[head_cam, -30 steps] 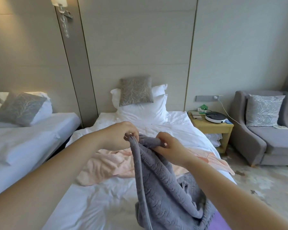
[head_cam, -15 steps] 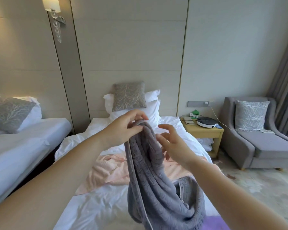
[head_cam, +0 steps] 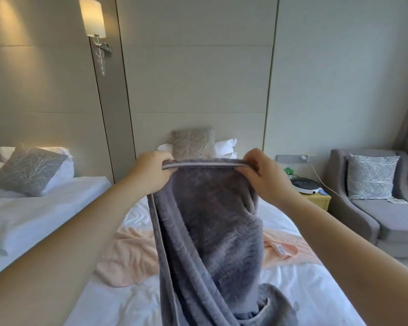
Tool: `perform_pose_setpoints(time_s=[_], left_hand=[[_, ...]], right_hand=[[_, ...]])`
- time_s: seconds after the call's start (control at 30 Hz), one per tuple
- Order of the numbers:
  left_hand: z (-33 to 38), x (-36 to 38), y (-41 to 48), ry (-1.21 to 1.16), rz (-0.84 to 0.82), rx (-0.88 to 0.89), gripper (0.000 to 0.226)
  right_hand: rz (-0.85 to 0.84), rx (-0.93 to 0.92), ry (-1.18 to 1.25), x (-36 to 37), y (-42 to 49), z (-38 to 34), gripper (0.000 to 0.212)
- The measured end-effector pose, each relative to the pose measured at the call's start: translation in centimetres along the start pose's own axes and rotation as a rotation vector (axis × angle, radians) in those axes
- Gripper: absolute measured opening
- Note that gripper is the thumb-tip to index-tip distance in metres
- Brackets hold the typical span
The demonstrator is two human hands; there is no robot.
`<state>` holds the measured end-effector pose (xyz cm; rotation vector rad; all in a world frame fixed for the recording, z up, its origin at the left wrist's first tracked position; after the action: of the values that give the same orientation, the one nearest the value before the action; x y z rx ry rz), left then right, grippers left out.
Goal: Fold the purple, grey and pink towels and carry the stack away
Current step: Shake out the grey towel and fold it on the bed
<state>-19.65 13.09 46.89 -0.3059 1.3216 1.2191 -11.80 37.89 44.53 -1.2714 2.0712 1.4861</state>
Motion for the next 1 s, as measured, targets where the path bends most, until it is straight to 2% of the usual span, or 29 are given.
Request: perform_pose_setpoints(time_s=[0.07, 0.13, 0.2, 0.27, 0.4, 0.47, 0.57, 0.67, 0.73, 0.8, 0.87, 0.93, 1.0], left_hand=[[-0.8, -0.1, 0.3, 0.080, 0.042, -0.113, 0.024], [-1.8, 0.1, 0.6, 0.037, -0.060, -0.243, 0.024], [-1.9, 0.8, 0.6, -0.291, -0.165, -0.374, 0.026], [-0.9, 1.3, 0.5, -0.675, -0.154, -0.448, 0.029], [1.6, 1.7, 1.1, -1.140, -0.077, -0.400, 0.037], [2.5, 1.7, 1.4, -1.293, -0.060, -0.354, 0.038], [4.0, 1.6, 2.0, -1.369, -0.038, -0.279, 0.037], [5.3, 1.6, 2.3, -1.453, 0.014, -0.229, 0.032], [6.2, 1.3, 2.5, -1.522, 0.054, -0.191, 0.029], [6.9, 0.8, 2.6, -1.569, 0.107, -0.165, 0.027], [7.2, 0.0, 2.8, -1.610, 0.178, -0.165, 0.026], [6.5, -1.1, 2.9, -1.619, 0.273, -0.184, 0.026], [4.9, -2.2, 3.0, -1.600, 0.392, -0.240, 0.025]], right_hand=[[0.056, -0.124, -0.067, -0.1, -0.5, -1.4, 0.011], [-0.009, -0.184, -0.110, 0.9, -1.9, -1.5, 0.015], [-0.118, -0.161, -0.121, 2.9, -4.1, -1.0, 0.020], [-0.186, -0.149, -0.039, 4.9, -6.5, -1.0, 0.026], [-0.135, -0.263, 0.087, 7.0, -8.8, -1.3, 0.031], [-0.131, -0.199, 0.160, 7.5, -8.6, -1.4, 0.028], [-0.146, -0.014, 0.251, 8.0, -7.5, -1.7, 0.022], [-0.187, 0.115, 0.168, 8.9, -6.4, -1.7, 0.041], [-0.180, 0.142, 0.130, 9.5, -6.0, -1.9, 0.044], [-0.173, 0.122, 0.031, 10.2, -5.7, -2.2, 0.039], [-0.152, 0.101, -0.024, 10.7, -5.4, -2.3, 0.024], [-0.145, 0.120, 0.031, 10.5, -5.2, -1.7, 0.018], [-0.162, 0.205, 0.184, 9.2, -4.6, -0.6, 0.012]])
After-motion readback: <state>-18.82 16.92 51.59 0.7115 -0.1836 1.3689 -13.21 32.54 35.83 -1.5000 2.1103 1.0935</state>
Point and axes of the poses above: each hand's wrist, its own y-axis towards the middle knuckle, its own x-axis out of the palm, z = x × y, the point moved 1 cm from there along y, towards the middle knuckle, and after that the axes turned 4 degrees about -z, right-handed, at the moved point
